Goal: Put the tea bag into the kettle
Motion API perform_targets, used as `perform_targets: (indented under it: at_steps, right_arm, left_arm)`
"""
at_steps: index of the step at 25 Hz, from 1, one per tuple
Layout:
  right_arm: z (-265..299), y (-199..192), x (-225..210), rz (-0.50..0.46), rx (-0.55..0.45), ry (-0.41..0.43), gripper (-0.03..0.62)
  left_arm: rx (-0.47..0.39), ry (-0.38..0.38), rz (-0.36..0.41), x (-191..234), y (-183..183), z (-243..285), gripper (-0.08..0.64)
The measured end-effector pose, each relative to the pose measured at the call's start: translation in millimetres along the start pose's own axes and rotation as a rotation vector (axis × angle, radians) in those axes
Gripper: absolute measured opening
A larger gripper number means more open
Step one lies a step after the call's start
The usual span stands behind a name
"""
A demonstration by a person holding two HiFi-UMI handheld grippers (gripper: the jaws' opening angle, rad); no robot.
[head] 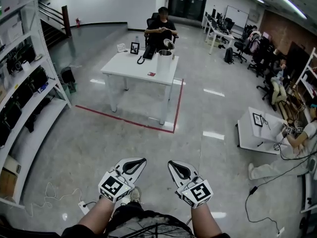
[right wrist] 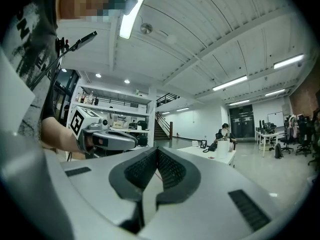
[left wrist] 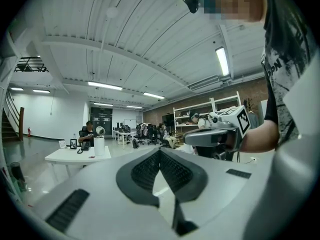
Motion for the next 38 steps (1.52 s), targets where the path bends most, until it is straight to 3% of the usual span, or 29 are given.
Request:
perform_targets:
  at_steps: [17,25,38]
  right_arm:
    - [125,15,-59,0.025,0.017,-0.076,0.009]
    - [180,24,-74,0.042,0.005,-0.090,0.010]
    - [243,23,-92,0.062,0.027,-0.074,0.009]
  left_arm:
    - [0.017,-0.066,-0.017,142,-6,38,0.009]
    - [0.004,-0.102,-0.010,194,-11,48,0.008]
    - [0.000,-0.097,-0.057,255,-25,52,0.008]
Point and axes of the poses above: the fingertips, and each gripper's own axes: z forward along the fingers, x to its left, y out of its top, the point moved 1 cm from there along -z, backward along the fingers, and after that the axes turned 5 degrees about x, right-handed, at the moved point
